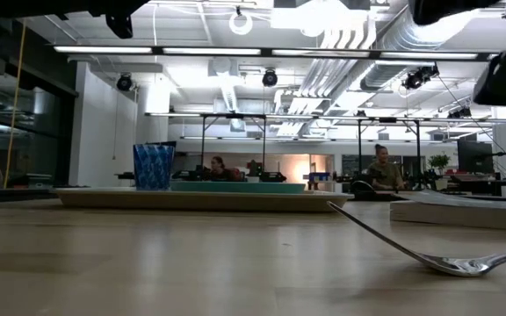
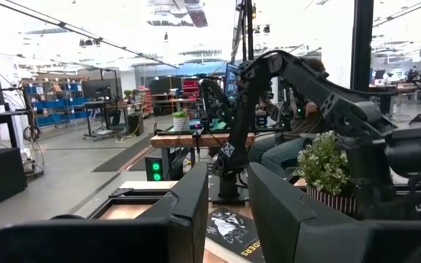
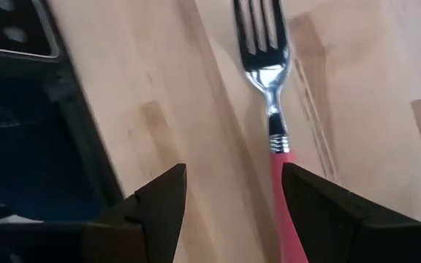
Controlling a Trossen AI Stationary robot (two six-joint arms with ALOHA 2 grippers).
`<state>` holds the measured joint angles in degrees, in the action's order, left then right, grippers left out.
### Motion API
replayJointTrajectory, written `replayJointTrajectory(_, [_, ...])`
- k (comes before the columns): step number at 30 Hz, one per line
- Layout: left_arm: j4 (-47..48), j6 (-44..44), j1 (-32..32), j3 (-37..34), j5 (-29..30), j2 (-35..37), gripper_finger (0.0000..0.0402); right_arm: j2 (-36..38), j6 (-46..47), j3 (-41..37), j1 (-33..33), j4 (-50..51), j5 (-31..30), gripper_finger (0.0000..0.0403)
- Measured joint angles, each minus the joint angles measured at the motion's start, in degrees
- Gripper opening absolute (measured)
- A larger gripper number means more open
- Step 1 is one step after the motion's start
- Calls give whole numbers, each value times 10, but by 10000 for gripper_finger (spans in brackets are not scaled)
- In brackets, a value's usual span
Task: Pick and place plate/cup/fork/spoon on tray
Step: Put the pink fork on the white tray beside the orange spoon
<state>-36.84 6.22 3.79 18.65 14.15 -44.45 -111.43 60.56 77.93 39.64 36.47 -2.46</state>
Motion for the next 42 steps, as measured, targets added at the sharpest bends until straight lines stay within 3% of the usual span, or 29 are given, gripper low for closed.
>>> replayJointTrajectory(12, [-1,0,0,0,0,0,81,-35,-37,0,0,93,-3,216])
replayJointTrajectory(24, [0,0,0,0,0,0,81,-46,-66,0,1,92,-10,209])
replayJointTrajectory(28, [-1,0,0,0,0,0,81,-54,-70,3,2,96,-10,167])
replayJointTrajectory(35, [-1,0,0,0,0,0,81,-55,-107,7,-3,96,-13,23])
replayJointTrajectory(38, [-1,0,0,0,0,0,81,-59,-144,27,-11,109,-17,30])
replayJointTrajectory(42, [-1,0,0,0,0,0,81,-62,-199,79,-23,119,-71,38])
